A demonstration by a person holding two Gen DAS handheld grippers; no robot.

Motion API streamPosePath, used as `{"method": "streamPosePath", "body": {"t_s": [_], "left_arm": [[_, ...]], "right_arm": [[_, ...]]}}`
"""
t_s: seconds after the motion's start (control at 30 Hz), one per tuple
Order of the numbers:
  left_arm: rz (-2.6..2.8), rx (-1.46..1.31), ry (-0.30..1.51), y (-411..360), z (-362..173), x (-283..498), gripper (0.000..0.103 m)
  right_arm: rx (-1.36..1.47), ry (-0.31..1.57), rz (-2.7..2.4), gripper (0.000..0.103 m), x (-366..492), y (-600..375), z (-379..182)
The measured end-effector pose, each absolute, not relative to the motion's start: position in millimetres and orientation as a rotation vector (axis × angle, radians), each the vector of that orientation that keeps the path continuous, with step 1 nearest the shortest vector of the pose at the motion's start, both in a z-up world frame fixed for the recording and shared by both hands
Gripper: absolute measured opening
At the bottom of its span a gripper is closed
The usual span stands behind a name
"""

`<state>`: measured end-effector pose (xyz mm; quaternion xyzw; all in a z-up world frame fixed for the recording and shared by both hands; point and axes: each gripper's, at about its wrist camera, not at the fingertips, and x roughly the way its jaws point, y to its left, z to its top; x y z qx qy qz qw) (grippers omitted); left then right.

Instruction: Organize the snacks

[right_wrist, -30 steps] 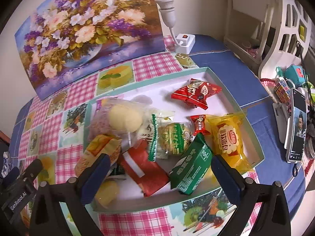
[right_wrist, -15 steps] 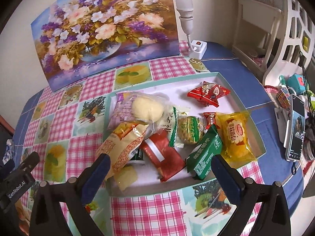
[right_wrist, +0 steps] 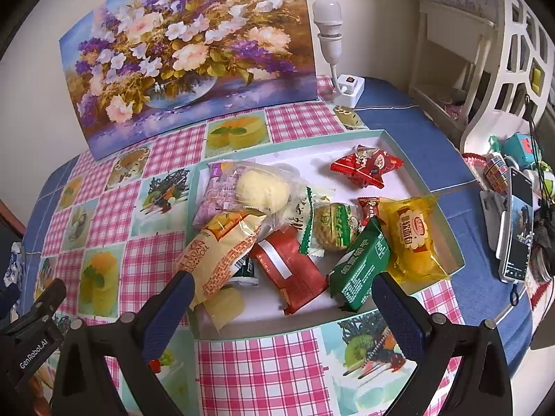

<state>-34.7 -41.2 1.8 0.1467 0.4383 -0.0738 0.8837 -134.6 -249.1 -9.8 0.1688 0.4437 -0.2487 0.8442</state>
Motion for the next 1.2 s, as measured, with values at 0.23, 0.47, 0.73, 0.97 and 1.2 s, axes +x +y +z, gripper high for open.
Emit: {"method": "streamPosePath", "body": {"t_s": [0.23, 0.47, 0.73, 0.97, 1.2], "left_arm": [[-0.156, 0.297, 0.918, -41, 1, -32, 0.100], [-0.164, 0.296, 0.931, -44, -1, -30, 0.100], [-0.189, 0.284, 0.948, -45, -3, -29, 0.100], [-0.203, 0.252, 0.968, -44, -4, -27, 0.100], [-0.200, 0.229, 0.972, -41, -3, -25, 0.100]], "right_arm": [[0.356, 0.951, -0.515, 0.103, -132, -249, -12], [0.342, 0.958, -0.508, 0.103, -128, -247, -13], [0.314, 0.966, -0.491, 0.103, -123, -245, -14], [0.294, 0.973, -0.479, 0.103, -120, -242, -14], [0.287, 0.979, -0.475, 0.103, -119, -241, -14]]}}
